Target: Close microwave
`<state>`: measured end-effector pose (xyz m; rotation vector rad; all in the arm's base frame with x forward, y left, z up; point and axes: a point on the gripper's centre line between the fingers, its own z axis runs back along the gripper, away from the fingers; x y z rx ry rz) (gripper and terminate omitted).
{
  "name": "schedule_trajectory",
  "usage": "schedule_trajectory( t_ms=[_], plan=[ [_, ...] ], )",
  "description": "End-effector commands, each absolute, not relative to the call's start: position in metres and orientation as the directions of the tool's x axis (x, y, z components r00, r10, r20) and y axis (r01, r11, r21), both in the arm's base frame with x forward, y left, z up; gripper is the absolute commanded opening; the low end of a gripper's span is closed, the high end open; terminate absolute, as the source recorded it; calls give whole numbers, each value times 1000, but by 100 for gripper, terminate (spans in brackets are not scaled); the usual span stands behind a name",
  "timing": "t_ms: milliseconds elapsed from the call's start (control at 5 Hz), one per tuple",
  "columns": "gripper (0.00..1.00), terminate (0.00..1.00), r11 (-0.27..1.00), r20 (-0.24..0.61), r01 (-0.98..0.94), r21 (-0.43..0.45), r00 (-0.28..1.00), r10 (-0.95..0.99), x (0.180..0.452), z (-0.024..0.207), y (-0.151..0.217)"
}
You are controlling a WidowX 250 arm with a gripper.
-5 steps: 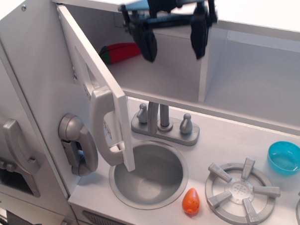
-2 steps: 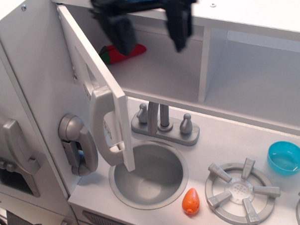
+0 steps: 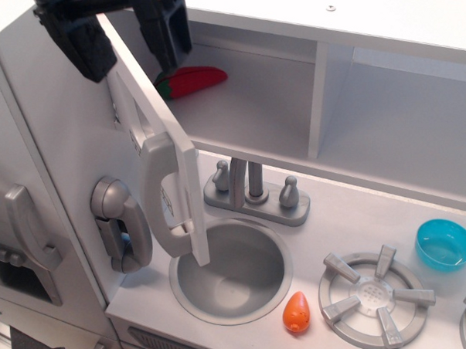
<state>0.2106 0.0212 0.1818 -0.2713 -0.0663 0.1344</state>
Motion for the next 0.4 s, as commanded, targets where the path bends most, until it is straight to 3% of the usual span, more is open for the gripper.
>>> schedule_trajectory(
  t_ms=[0,200],
  plan=[
    [100,0,973,120,-49,-225,990,78,191,169,65],
    [100,0,984,109,-28,-177,993,48,186,151,72]
  ],
)
